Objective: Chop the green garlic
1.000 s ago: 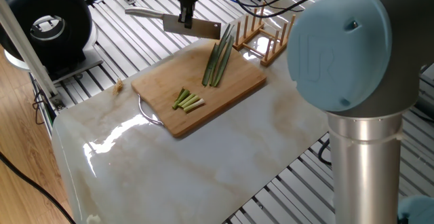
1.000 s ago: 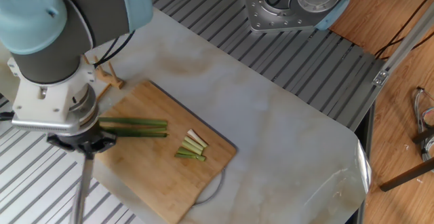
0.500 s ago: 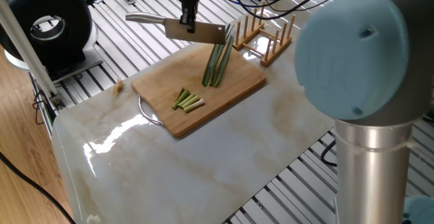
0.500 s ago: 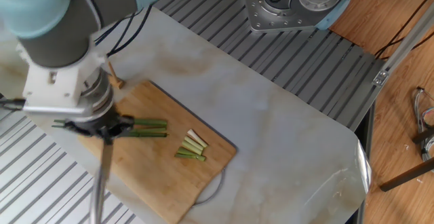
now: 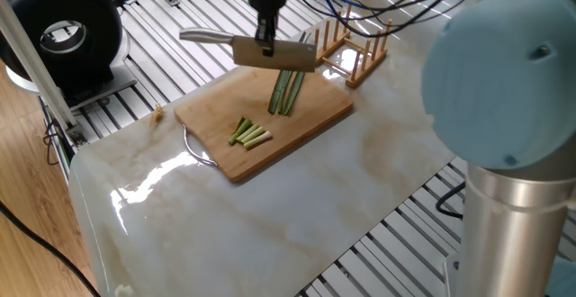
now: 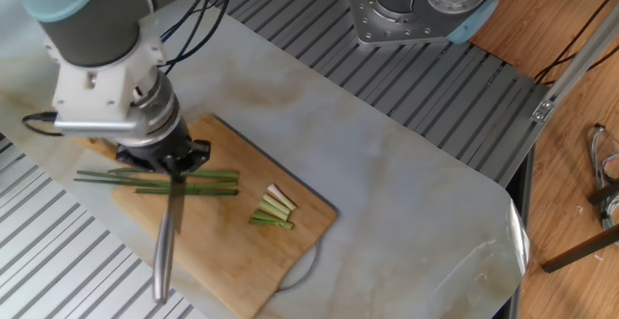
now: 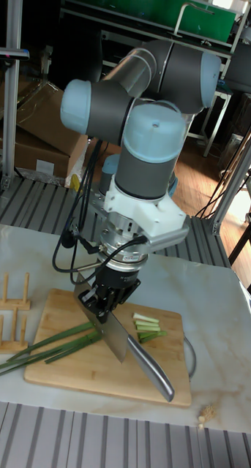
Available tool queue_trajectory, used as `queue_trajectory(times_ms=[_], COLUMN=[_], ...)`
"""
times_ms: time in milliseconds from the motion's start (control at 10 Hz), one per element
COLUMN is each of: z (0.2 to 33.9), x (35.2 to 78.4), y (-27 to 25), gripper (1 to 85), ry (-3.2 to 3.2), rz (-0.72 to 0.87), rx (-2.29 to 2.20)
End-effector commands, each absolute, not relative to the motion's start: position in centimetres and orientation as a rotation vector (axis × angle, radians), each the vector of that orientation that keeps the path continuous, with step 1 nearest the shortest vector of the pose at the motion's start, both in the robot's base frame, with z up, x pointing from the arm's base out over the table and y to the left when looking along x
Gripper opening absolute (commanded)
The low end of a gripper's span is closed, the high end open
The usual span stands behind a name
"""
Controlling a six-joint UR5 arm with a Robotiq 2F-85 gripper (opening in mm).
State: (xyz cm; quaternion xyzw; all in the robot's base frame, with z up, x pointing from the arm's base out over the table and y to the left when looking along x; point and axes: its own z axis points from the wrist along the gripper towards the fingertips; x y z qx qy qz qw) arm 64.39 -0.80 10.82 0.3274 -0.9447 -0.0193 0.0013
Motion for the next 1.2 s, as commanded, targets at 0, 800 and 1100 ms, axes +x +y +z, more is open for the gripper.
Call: queue_trajectory(times_ms=[0,800,1100], z=[9.1,8.5,8.0], x=[63.2,65.1,65.3], y=[-0.7,-1.1,-0.6], gripper=[1.3,1.3,1.3], ry=[-2.987,-2.998,-2.994], rz=[-0.108,-0.032,-0.066], rx=[1.027,1.079,1.085])
